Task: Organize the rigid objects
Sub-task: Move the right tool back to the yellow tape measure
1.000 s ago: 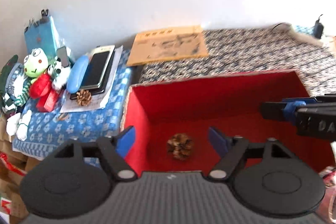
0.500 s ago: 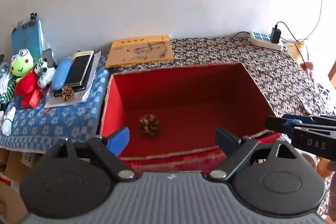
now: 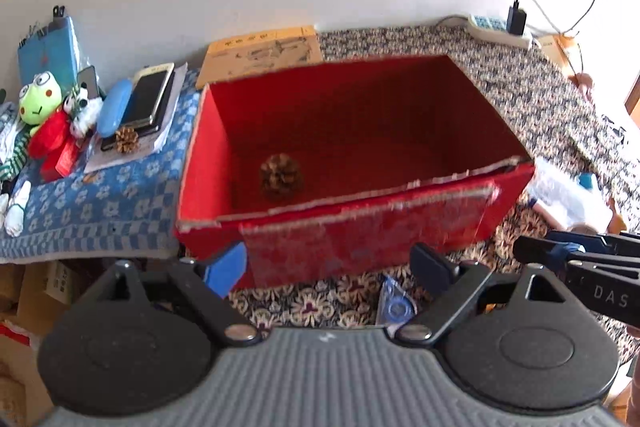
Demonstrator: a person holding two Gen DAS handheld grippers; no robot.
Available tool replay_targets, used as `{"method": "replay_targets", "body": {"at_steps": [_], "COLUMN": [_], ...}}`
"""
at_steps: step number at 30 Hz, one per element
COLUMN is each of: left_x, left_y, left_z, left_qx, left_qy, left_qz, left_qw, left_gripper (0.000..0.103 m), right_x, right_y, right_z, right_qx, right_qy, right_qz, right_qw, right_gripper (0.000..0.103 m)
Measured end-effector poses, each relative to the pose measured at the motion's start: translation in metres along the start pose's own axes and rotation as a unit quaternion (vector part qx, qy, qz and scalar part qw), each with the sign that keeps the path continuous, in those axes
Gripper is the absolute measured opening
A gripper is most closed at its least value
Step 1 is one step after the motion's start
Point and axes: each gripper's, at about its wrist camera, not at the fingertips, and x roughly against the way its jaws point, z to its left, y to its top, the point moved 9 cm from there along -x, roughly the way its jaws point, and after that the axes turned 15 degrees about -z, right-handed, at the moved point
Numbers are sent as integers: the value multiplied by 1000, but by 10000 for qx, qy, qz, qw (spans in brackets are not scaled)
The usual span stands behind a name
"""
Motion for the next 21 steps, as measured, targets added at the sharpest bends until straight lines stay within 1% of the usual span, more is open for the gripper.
{"method": "replay_targets", "body": {"at_steps": [5, 10, 15, 18, 21], "left_x": [-4, -12, -19, -19, -19], "left_y": [-17, -41, -70, -78, -78], "left_z": [-4, -16, -32, -45, -60], "left_qx": [-65, -49, 73, 148, 164], "left_qy": [38, -175, -692, -964, -1239], "left_qz": [179, 286, 432, 375, 249], "left_qw": [9998, 9994, 9966, 9945, 9918], "left_gripper": [91, 91, 91, 91, 91], "right_x": [1, 0, 1, -2, -7], "right_y": [-20, -36, -39, -43, -47], "right_z": [1, -5, -12, -14, -17], "right_qx": [-226, -447, -414, -434, -456], "right_qy": [52, 135, 208, 319, 396], "right_qz": [125, 327, 354, 472, 579], "right_qw": [9997, 9984, 9983, 9974, 9965], "right_gripper": [18, 18, 18, 18, 18]}}
